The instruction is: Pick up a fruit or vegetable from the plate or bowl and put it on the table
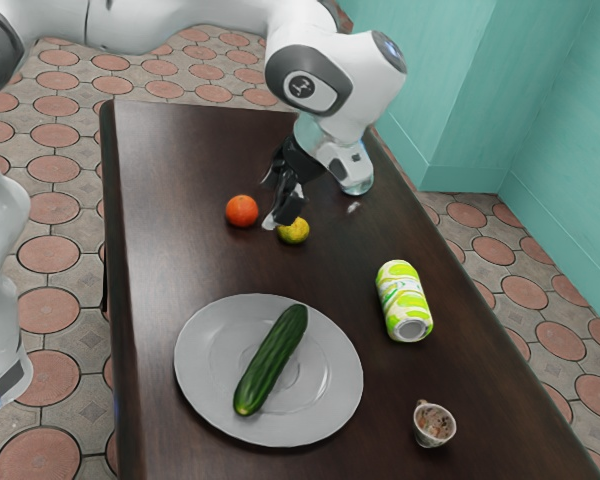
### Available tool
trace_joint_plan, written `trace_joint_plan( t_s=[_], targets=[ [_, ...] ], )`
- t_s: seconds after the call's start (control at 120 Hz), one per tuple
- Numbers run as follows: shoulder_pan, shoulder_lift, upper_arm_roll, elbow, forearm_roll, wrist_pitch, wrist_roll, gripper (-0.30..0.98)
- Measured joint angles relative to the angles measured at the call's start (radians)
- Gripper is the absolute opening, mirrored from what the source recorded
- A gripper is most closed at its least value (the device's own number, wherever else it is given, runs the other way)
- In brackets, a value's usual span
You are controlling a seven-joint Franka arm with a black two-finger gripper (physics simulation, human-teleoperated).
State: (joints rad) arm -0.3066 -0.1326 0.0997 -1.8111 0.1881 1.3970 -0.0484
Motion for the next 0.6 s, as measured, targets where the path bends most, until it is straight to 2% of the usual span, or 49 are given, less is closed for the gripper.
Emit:
trace_joint_plan(
  t_s=[0.133, 0.2, 0.35, 0.467, 0.6],
  targets=[
    [-0.029, 0.0, -0.004, -0.002, 0.006, 0.139, -0.012, 0.69],
    [-0.052, 0.002, -0.005, -0.025, 0.0, 0.195, -0.068, 0.69],
    [-0.247, 0.008, -0.007, -0.086, -0.108, 0.267, -0.373, 0.68],
    [-0.25, 0.022, -0.004, -0.128, -0.18, 0.31, -0.585, 0.69],
    [-0.248, -0.001, 0.002, -0.225, -0.212, 0.399, -0.79, 0.69]
  ],
)
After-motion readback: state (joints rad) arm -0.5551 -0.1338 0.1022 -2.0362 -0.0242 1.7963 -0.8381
